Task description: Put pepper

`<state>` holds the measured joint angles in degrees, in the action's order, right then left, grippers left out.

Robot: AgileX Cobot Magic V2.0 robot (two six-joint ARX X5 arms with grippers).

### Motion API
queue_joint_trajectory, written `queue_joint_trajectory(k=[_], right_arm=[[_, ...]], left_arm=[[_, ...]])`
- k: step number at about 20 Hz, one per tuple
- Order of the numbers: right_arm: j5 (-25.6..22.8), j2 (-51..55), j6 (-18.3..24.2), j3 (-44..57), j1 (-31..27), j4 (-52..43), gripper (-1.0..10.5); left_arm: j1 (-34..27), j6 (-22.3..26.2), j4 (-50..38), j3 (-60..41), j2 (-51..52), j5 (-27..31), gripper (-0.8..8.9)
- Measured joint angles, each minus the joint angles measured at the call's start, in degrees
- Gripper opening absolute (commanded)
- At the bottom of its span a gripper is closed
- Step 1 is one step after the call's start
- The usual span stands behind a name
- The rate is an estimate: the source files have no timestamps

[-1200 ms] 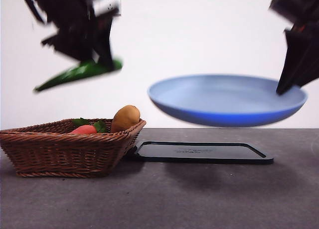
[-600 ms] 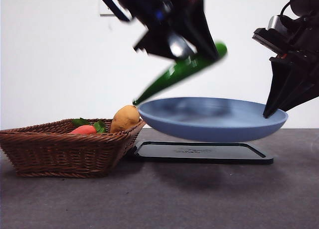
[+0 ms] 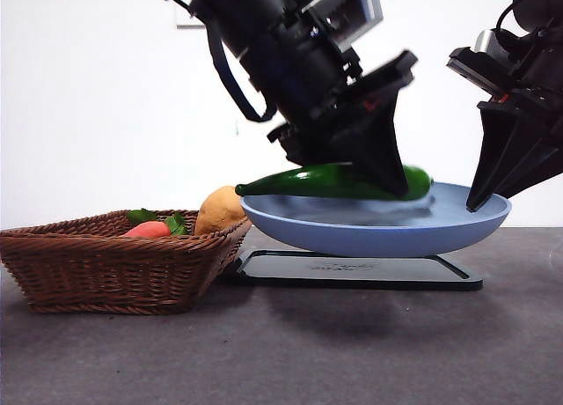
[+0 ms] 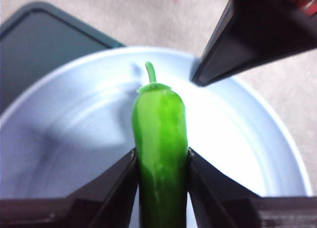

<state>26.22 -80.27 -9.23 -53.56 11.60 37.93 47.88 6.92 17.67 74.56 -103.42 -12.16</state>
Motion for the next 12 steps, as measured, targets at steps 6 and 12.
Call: queue_joint_trajectory(k=[6,12], right_arm=[[-0.04,0.0,0.0,0.0,0.0,0.57,0.1],[0.0,0.0,-0.02,0.0,0.0,0.57,0.1]], left_arm=[[1.09,0.42,-0.66,0.0,-2.01,0.0,1.86],[1.33,0.42,-0.5,0.0,-1.9,0.0,2.49]])
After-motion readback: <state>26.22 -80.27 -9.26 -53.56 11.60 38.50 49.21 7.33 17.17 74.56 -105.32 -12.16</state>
